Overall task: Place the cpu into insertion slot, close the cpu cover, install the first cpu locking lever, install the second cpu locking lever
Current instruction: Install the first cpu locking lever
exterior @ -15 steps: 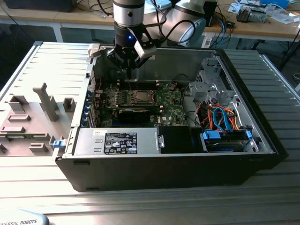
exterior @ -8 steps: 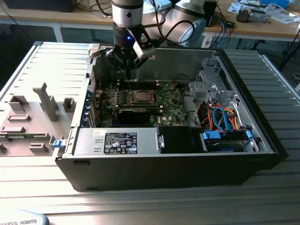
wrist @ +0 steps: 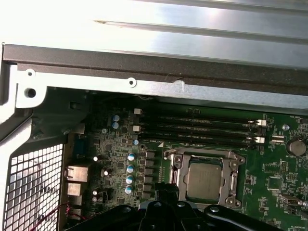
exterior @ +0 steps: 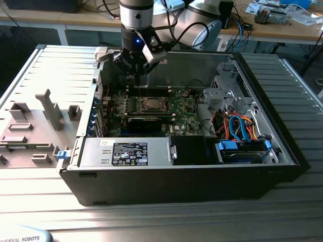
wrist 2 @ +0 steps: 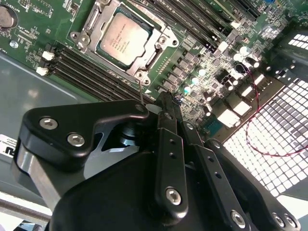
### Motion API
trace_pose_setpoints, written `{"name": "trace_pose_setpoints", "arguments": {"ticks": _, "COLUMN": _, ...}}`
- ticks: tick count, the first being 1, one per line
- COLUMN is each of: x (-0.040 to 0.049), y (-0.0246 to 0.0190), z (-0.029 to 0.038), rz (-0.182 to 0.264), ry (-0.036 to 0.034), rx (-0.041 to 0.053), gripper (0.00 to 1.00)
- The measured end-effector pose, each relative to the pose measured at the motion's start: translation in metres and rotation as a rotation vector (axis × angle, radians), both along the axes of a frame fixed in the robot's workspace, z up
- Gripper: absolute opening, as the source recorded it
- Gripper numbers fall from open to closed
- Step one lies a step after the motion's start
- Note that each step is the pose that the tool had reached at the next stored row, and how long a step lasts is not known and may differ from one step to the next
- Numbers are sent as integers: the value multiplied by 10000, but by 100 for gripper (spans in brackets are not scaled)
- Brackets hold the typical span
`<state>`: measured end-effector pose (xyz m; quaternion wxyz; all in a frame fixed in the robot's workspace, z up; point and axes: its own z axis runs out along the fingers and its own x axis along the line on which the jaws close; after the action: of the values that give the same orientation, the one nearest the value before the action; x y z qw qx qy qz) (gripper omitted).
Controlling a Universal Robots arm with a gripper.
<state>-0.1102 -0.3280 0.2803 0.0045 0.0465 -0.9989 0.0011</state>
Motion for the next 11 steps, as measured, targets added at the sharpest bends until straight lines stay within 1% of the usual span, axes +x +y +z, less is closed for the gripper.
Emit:
{"name": "trace_pose_setpoints", "arguments": {"ticks": 6, "x": -10, "y": 0, "z": -4, "rz": 0, "ry": 0, "rx": 1, "gripper": 11}}
{"name": "trace_pose_setpoints", "arguments": {"ticks": 7, "x": -38, "y": 0, "z": -59, "rz": 0, "ry": 0, "rx": 0, "gripper": 11}}
{"name": "trace_pose_setpoints", "arguments": {"ticks": 8, "x": -63, "y": 3, "z": -86, "rz": 0, "ry": 0, "rx": 1, "gripper": 11}}
{"name": "trace_pose_setpoints", "arguments": {"ticks": 11, "x": -65, "y": 3, "z": -86, "rz": 0, "ry": 0, "rx": 0, "gripper": 11}}
